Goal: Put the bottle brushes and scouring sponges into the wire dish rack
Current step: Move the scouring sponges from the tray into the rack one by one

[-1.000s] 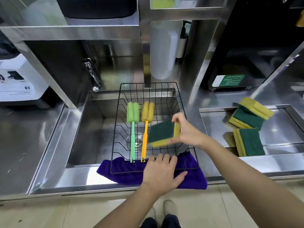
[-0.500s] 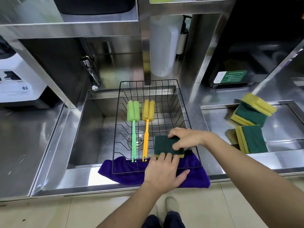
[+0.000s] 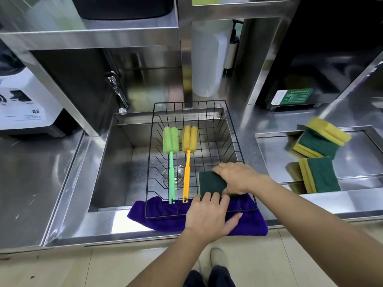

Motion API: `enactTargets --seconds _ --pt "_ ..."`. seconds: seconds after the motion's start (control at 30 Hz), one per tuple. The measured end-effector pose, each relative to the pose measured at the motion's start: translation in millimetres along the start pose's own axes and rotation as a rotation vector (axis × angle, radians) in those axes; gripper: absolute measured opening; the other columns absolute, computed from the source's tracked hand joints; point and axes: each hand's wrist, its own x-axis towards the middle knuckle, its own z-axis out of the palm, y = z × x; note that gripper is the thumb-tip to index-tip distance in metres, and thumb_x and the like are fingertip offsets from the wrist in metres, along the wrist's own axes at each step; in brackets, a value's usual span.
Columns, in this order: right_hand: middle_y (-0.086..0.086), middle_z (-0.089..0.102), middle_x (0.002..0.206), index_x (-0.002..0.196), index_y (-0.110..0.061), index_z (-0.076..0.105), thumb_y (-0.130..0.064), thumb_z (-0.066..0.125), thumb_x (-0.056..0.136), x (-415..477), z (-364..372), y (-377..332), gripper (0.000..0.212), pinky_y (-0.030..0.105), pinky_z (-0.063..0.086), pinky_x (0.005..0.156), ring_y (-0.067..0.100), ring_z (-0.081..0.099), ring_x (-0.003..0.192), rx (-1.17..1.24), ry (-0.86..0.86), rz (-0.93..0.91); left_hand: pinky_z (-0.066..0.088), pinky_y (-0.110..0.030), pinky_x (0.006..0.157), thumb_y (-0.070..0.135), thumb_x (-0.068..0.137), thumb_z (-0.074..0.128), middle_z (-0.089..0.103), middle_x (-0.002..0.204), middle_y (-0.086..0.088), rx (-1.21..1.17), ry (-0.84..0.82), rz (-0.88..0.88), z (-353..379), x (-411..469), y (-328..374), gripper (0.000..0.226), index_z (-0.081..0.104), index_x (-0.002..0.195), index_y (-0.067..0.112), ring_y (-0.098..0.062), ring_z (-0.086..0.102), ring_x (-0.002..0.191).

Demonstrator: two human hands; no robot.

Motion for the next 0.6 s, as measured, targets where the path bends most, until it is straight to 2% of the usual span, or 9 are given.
enactTargets --seconds 0.07,0.2,0.33,0.4,0.5,0.6 --pt "0.005 0.048 0.138 0.140 -0.015 0.036 -0.036 0.068 0.078 3 2 -1 0.072 0.037 0.036 0.103 0.025 0.046 0.126 -0.038 0.025 -0.007 0.043 -0.031 0.053 0.062 0.086 0.039 0.058 0.065 -0.002 -0.004 -0.002 -0.012 -1 1 -2 0.053 0.064 0.083 0.015 -0.021 0.055 0.058" --pt "0.005 0.043 0.142 0.143 -0.017 0.032 -0.036 0.063 0.082 -2 4 3 0.071 0.037 0.030 0.108 0.024 0.039 0.128 -0.013 0.049 -0.042 0.039 -0.035 0.062 0.060 0.086 0.043 0.055 0.075 -0.003 -0.001 0.042 0.032 -4 1 -1 0.049 0.061 0.083 0.014 -0.021 0.050 0.069" --pt "0.003 0.047 0.135 0.139 -0.017 0.042 -0.035 0.059 0.087 -21 -3 17 0.058 0.032 0.031 0.105 0.020 0.042 0.125 0.258 0.232 -0.038 0.037 -0.040 0.076 0.059 0.085 0.041 0.060 0.096 -0.010 0.021 0.006 0.032 -7 3 0 0.055 0.062 0.100 0.010 -0.028 0.053 0.085" --pt "0.005 0.051 0.130 0.133 -0.014 0.049 -0.032 0.058 0.089 -31 -10 33 0.048 0.031 0.036 0.101 0.021 0.048 0.122 0.401 0.385 0.058 0.041 -0.042 0.075 0.060 0.084 0.039 0.060 0.094 -0.009 0.012 -0.056 0.019 -7 7 3 0.055 0.061 0.099 0.012 -0.028 0.054 0.085" --pt "0.011 0.055 0.129 0.128 -0.009 0.054 -0.023 0.056 0.091 -43 -13 66 0.040 0.034 0.036 0.102 0.026 0.050 0.122 0.448 0.584 0.301 0.042 -0.040 0.065 0.059 0.084 0.036 0.055 0.081 -0.007 -0.008 -0.114 0.036 -6 13 10 0.055 0.062 0.091 0.012 -0.026 0.051 0.072" --pt "0.018 0.054 0.126 0.125 -0.003 0.053 -0.019 0.057 0.088 -56 -1 101 0.040 0.043 0.037 0.100 0.036 0.048 0.120 0.474 0.677 0.603 0.043 -0.041 0.063 0.058 0.084 0.036 0.056 0.081 -0.008 -0.020 -0.123 0.060 -5 18 17 0.055 0.062 0.091 0.011 -0.027 0.052 0.070"
